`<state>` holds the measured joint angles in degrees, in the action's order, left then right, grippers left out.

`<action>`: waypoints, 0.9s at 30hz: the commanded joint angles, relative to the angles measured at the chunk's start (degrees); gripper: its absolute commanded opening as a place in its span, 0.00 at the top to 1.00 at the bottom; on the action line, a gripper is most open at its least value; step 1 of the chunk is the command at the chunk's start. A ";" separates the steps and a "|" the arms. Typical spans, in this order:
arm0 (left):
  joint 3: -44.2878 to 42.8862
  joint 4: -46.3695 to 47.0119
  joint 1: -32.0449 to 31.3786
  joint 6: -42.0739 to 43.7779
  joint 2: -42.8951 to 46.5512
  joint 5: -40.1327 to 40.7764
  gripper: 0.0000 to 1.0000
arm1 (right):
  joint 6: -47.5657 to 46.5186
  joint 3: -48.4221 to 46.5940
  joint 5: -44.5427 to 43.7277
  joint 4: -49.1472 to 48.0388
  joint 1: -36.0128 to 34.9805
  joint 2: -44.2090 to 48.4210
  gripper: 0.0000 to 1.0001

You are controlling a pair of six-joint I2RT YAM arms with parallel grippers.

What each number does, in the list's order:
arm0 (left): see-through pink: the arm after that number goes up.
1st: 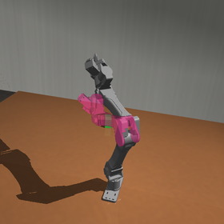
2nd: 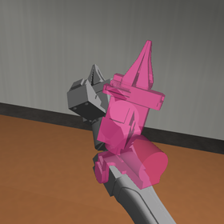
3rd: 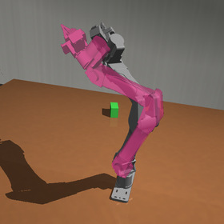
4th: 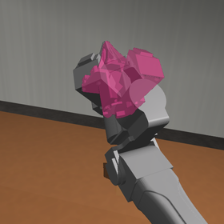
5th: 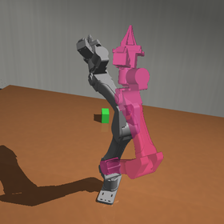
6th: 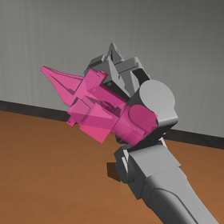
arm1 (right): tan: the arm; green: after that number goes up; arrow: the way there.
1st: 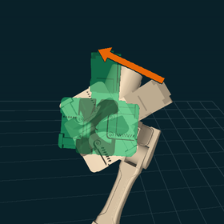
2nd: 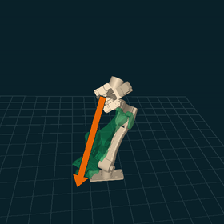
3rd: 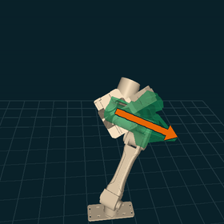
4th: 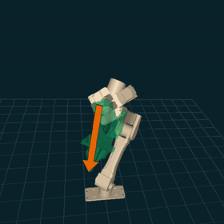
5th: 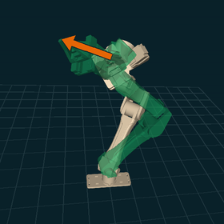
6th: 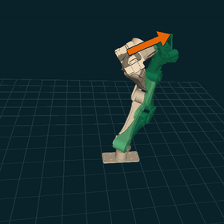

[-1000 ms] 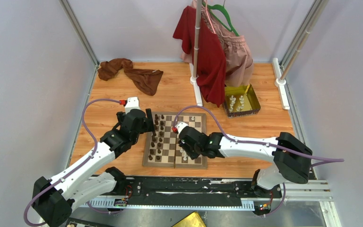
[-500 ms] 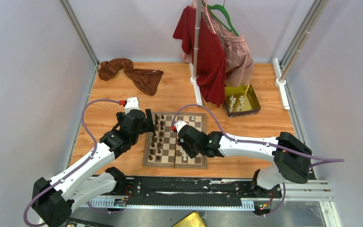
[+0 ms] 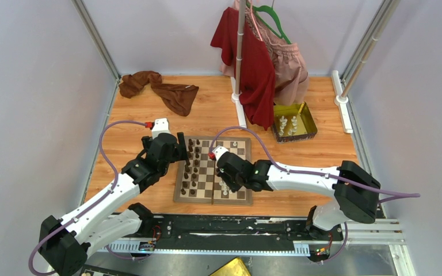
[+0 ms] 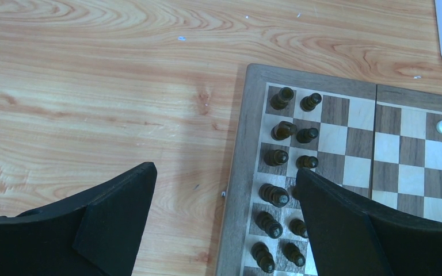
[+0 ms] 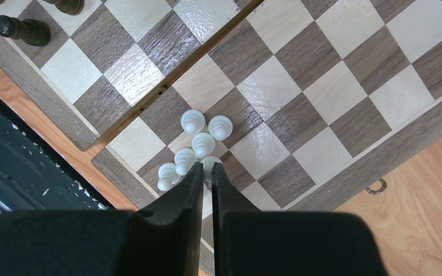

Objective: Set up the chess pieces on the board
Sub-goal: Pick up the chess piece from the storage box, then place the chess piece on the chessboard.

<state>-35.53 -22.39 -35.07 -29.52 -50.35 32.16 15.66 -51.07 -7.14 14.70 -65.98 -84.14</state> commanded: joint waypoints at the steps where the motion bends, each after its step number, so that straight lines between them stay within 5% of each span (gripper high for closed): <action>1: 0.44 1.02 -0.45 -0.91 0.97 0.90 0.00 | 0.01 -0.54 -2.63 1.92 -0.82 2.60 0.97; 13: 0.09 1.04 -0.50 -0.98 1.04 0.80 0.00 | -2.65 -1.94 -9.12 2.19 3.24 4.49 0.97; 27: -0.60 0.77 -0.44 -0.52 0.64 1.03 0.00 | -5.37 -6.00 -5.92 -5.80 13.18 -2.42 0.98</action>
<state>-35.53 -22.41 -35.07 -29.58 -50.06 32.16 11.81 -54.76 -14.04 12.01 -54.81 -83.79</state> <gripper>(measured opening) 0.997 0.106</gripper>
